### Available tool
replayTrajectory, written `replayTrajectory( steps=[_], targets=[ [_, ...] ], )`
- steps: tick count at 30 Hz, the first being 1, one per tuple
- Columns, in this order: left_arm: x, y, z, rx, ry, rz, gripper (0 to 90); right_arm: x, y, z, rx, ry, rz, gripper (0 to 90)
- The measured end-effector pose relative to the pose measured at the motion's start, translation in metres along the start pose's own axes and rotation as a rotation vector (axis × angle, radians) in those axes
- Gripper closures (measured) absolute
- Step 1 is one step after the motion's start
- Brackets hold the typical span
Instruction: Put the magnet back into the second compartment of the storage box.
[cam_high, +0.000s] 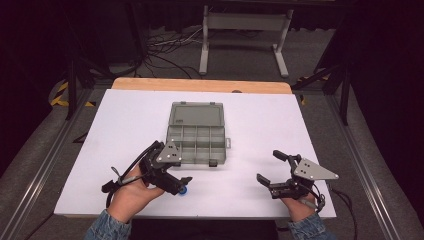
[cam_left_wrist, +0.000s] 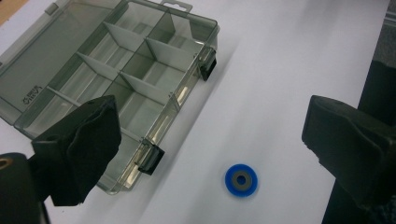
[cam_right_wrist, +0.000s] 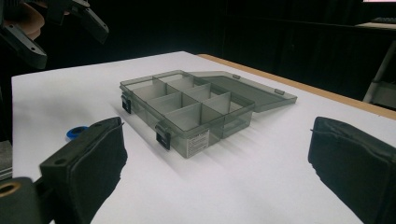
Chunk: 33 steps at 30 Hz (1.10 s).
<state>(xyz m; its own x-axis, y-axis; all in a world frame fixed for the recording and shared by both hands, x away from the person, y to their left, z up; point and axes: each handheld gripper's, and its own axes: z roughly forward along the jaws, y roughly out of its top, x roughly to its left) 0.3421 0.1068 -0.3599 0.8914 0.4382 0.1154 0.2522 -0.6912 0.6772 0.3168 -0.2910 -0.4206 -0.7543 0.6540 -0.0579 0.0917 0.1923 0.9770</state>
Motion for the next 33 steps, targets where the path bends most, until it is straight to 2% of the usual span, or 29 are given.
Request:
replayTrajectory(
  steps=[3, 10, 13, 16, 17, 21, 25, 33],
  targets=[
    [0.002, 0.001, 0.0, 0.022, -0.011, -0.011, 6.2, 0.0, 0.0, 0.0, 0.0, 0.001, 0.001, 4.5],
    [0.004, 0.005, 0.004, 0.117, -0.057, -0.042, 5.9, 0.0, 0.0, 0.0, 0.0, 0.004, 0.002, 4.6],
    [0.004, 0.006, 0.005, 0.131, -0.063, -0.039, 7.2, 0.0, 0.0, 0.0, 0.0, 0.005, 0.001, 4.6],
    [0.004, 0.006, 0.007, 0.171, -0.058, -0.034, 8.9, 0.0, 0.0, 0.0, 0.0, 0.005, 0.002, 4.6],
    [0.004, 0.006, 0.007, 0.171, -0.058, -0.034, 9.9, 0.0, 0.0, 0.0, 0.0, 0.005, 0.002, 4.6],
    [0.005, 0.005, 0.009, 0.216, -0.071, -0.045, 10.4, 0.0, 0.0, 0.0, 0.001, 0.007, 0.002, 4.5],
    [0.005, 0.004, 0.009, 0.234, -0.073, -0.049, 10.9, -0.001, 0.0, 0.001, 0.001, 0.009, 0.005, 4.6],
    [0.003, 0.001, 0.016, 0.224, -0.1, -0.039, 14.2, -0.001, 0.0, 0.0, 0.0, 0.01, 0.007, 4.6]
  ],
)
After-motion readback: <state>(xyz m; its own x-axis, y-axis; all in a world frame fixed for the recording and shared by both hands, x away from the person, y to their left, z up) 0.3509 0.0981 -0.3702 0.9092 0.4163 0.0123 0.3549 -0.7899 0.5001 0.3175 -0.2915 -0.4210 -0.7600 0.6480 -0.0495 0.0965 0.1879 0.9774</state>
